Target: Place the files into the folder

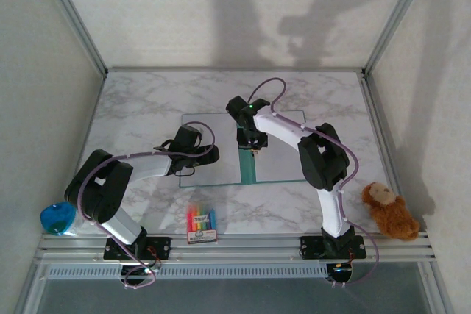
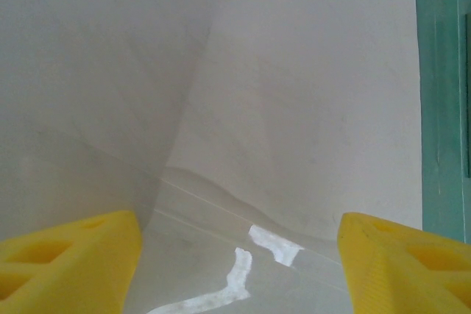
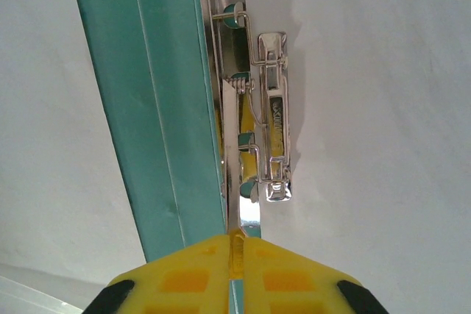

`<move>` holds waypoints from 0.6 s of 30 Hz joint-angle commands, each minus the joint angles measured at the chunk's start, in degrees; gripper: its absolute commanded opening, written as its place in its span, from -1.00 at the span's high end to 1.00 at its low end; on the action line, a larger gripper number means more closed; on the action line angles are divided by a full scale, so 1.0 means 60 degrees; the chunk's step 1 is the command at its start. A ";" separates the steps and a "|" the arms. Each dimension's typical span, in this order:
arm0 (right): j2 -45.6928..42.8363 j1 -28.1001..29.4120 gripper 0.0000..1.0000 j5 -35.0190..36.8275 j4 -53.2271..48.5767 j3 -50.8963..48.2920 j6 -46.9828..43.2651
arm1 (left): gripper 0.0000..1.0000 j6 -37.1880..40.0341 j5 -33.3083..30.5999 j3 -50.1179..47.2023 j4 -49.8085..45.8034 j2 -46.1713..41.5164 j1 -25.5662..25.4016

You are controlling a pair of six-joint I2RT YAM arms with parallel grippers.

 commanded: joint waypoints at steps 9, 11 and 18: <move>0.0121 0.0100 0.85 0.0814 -0.0534 -0.0438 -0.0011 | -0.46 -0.0078 -0.0226 -0.0251 -0.1060 0.0540 -0.0073; 0.0162 0.0122 0.85 0.0882 -0.0542 -0.0457 -0.0008 | -0.46 -0.0079 -0.0218 -0.0252 -0.1057 0.0533 -0.0073; 0.0326 0.0143 0.86 0.0915 -0.0445 -0.0569 0.0003 | -0.46 -0.0092 -0.0215 -0.0311 -0.1031 0.0545 -0.0074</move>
